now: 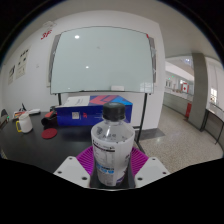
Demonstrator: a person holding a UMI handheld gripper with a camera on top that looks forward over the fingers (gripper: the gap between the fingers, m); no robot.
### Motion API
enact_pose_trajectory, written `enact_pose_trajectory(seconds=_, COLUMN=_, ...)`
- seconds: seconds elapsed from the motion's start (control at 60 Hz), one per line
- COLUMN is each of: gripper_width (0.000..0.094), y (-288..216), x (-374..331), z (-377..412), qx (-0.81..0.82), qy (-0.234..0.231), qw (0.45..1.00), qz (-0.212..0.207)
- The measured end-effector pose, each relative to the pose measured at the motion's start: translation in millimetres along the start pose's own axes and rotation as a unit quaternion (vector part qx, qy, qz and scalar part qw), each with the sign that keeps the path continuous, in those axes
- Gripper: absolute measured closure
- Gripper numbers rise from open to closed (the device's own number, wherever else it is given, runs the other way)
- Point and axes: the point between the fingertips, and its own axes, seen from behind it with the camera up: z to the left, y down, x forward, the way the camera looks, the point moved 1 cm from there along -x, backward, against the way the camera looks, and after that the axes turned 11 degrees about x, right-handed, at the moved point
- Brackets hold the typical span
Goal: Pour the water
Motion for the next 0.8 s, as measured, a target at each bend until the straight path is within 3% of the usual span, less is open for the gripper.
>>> enact_pose_trajectory(seconds=0.25, gripper_width=0.0543, y=-19.5, x=0.0, z=4.9, qx=-0.037, qy=0.026, qw=0.999, qz=-0.013)
enact_pose_trajectory(seconds=0.5, gripper_width=0.0544, y=-141.7, x=6.5, z=59.3, qx=-0.19, qy=0.116, qw=0.97, qz=-0.099)
enact_pose_trajectory(seconds=0.65, gripper_width=0.0543, y=-220.8, x=16.2, z=147.0, qx=-0.34, qy=0.165, qw=0.913, qz=-0.155)
enact_pose_trajectory(seconds=0.8, gripper_width=0.0543, y=-253.4, x=26.4, z=270.4, qx=-0.547, qy=0.18, qw=0.791, qz=-0.209)
